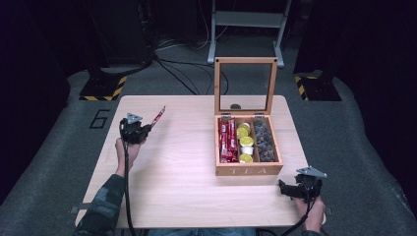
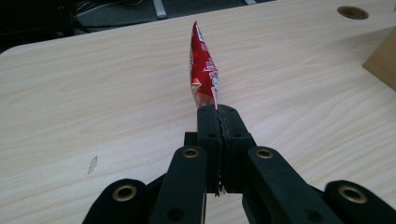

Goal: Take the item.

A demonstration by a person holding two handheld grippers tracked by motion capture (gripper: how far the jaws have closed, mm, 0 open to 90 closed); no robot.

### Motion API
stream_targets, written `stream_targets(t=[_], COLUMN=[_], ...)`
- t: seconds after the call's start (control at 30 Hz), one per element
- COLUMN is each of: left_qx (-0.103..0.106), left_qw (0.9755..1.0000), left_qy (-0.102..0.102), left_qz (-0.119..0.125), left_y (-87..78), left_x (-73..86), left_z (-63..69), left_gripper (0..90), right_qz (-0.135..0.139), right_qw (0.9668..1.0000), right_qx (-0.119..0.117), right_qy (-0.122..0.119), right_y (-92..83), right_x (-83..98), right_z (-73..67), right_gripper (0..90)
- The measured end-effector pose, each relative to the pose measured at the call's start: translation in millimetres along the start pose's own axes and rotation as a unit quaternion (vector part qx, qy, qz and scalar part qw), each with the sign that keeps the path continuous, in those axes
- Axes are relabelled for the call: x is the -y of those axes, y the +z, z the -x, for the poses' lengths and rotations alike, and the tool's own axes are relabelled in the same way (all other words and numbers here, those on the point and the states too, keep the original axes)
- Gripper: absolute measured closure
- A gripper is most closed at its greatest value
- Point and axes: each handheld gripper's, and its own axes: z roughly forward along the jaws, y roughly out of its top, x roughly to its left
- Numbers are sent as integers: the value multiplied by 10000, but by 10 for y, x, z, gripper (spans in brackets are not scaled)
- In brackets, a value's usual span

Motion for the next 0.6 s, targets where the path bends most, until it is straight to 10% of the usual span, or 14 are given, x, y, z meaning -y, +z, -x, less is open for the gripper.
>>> stream_targets(t=[0.6], left_qx=[-113], left_qw=[9994], left_qy=[-192], left_qz=[-280], left_y=[171], left_x=[108], left_z=[-124], left_gripper=[883], right_qz=[18], right_qw=[10000], right_qx=[-12], right_qy=[1], right_y=[1], right_x=[1], right_z=[2], right_gripper=[2])
